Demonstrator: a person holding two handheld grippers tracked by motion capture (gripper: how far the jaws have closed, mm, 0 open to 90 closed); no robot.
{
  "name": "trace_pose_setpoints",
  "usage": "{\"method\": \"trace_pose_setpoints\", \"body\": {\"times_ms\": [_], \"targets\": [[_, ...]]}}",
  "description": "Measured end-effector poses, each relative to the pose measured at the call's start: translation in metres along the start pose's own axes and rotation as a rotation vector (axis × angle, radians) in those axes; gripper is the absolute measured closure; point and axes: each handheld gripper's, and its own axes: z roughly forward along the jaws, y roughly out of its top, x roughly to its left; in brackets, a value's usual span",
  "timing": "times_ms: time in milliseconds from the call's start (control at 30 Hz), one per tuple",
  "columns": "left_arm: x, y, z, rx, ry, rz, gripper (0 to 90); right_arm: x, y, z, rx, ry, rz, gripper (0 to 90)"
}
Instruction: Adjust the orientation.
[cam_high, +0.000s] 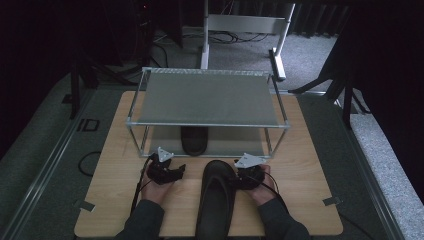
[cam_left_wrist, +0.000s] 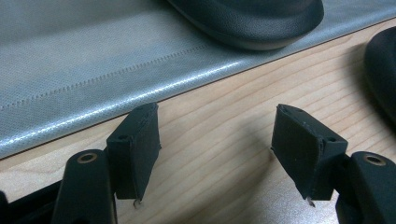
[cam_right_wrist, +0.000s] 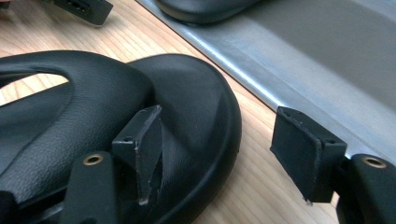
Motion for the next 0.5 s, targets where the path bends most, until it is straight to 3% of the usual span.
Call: {"method": "trace_pose_setpoints", "body": {"times_ms": [67,200,333,500], "targets": [[0.001,0.0,0.0,0.001,-0.003,-0.003,33.0,0.002,0.002,0.003,0.014,-0.01,-0.007,34.2],[0.001,0.0,0.0,0.0,-0.004,-0.006,33.1,0.004,0.004,-0.005,-0.013,-0.02,0.023,34.8],[0.001,0.0,0.0,-0.001,-0.006,-0.008,33.1,0.007,0.008,-0.025,-0.065,0.02,0.063,36.2],[0.001,0.0,0.0,-0.001,-0.007,-0.008,33.1,0.019,0.007,-0.04,-0.072,0.09,0.094,38.5]]}}
